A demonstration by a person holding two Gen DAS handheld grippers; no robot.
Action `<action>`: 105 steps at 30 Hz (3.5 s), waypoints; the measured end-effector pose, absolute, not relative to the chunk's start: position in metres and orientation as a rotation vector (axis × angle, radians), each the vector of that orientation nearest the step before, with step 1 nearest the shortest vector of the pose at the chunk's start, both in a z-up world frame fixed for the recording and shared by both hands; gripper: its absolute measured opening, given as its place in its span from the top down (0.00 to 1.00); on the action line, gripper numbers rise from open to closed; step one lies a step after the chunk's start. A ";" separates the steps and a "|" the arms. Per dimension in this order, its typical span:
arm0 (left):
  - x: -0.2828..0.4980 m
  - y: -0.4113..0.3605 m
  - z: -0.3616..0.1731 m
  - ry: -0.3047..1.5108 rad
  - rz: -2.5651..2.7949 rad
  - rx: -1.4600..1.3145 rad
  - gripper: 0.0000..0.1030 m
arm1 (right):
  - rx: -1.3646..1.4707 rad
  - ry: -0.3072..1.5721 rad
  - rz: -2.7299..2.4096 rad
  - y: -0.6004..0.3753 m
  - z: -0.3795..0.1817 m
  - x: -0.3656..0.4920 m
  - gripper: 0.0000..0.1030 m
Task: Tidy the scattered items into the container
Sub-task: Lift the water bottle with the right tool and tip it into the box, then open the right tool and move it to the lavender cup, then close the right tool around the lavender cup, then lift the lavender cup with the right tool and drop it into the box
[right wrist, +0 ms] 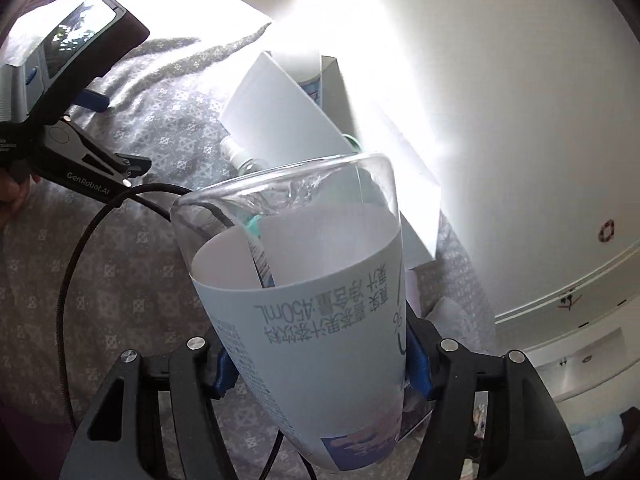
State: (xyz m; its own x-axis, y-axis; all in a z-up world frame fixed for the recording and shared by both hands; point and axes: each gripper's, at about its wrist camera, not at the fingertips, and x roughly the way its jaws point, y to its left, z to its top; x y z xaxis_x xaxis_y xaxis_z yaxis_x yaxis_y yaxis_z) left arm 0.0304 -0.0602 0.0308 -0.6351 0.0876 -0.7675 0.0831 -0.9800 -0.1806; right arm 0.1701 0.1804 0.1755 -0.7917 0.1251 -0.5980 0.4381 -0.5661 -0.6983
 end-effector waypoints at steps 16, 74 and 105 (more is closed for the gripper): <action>0.028 -0.054 0.028 -0.244 2.844 -1.370 0.00 | 0.903 1.029 -2.421 0.193 0.246 0.156 0.41; 0.026 -0.041 0.022 -0.071 2.877 -1.391 0.00 | 1.487 1.065 -2.640 0.299 0.123 0.026 0.17; 0.024 -0.041 0.021 -0.076 2.879 -1.392 0.00 | 0.622 1.022 -2.932 0.118 0.260 -0.018 0.00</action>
State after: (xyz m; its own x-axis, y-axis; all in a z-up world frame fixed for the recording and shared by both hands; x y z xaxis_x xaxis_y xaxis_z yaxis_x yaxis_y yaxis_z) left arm 0.0242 -0.0405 0.0212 -0.6200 -0.0311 -0.7840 0.0727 -0.9972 -0.0179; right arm -0.0180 0.1180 0.2600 -0.9226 0.1499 -0.3553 0.1034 -0.7914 -0.6025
